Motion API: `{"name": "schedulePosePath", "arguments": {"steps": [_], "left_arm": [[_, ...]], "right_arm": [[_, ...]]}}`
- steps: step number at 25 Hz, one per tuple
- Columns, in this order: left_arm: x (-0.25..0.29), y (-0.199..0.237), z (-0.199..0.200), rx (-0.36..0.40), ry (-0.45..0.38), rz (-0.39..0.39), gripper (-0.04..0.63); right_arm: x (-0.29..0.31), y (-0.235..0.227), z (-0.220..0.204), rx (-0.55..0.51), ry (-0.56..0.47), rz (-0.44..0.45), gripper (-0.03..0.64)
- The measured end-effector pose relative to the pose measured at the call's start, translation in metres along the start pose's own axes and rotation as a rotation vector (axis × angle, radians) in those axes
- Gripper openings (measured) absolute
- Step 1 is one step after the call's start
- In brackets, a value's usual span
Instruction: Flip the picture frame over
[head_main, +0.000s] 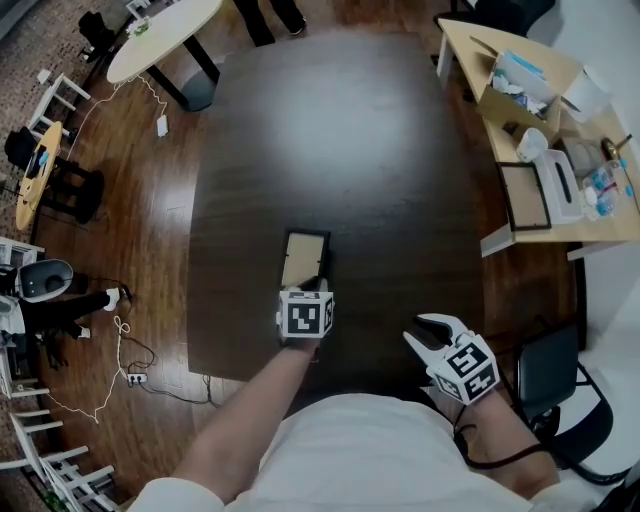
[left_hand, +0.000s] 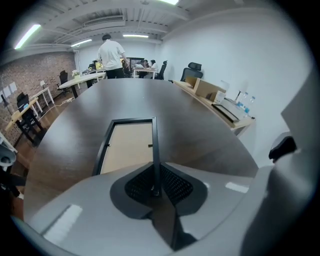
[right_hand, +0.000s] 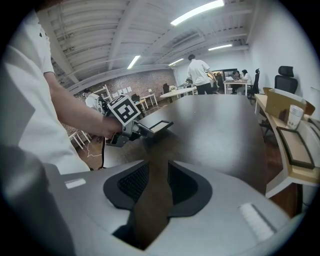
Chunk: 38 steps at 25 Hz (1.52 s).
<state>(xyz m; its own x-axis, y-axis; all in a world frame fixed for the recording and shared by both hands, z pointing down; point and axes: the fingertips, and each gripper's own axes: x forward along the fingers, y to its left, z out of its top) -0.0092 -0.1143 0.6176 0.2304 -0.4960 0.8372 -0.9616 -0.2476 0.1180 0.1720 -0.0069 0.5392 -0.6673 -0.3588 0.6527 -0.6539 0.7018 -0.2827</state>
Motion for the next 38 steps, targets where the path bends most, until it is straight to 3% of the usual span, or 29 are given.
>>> {"name": "schedulePosePath", "arguments": {"steps": [5,10,21,28,38], "left_arm": [[-0.022,-0.003,0.013,-0.059,-0.065,-0.105,0.04],[-0.049,-0.009,0.026,-0.149,-0.15,-0.28,0.04],[-0.114,-0.004,0.034,-0.429,-0.311,-0.841,0.04],[-0.121,0.012,0.024,-0.703,-0.285,-1.191,0.04],[-0.098,0.05,0.003,-0.876,-0.234,-1.345,0.04]], "right_arm": [[0.008,0.007,0.011,-0.013,-0.006,0.002,0.12],[0.018,0.018,0.018,-0.019,-0.01,-0.008,0.121],[0.036,0.057,0.033,-0.012,-0.002,-0.043,0.121],[0.04,0.09,0.036,-0.005,0.024,-0.092,0.121],[0.036,0.136,0.025,0.065,0.053,-0.184,0.121]]}}
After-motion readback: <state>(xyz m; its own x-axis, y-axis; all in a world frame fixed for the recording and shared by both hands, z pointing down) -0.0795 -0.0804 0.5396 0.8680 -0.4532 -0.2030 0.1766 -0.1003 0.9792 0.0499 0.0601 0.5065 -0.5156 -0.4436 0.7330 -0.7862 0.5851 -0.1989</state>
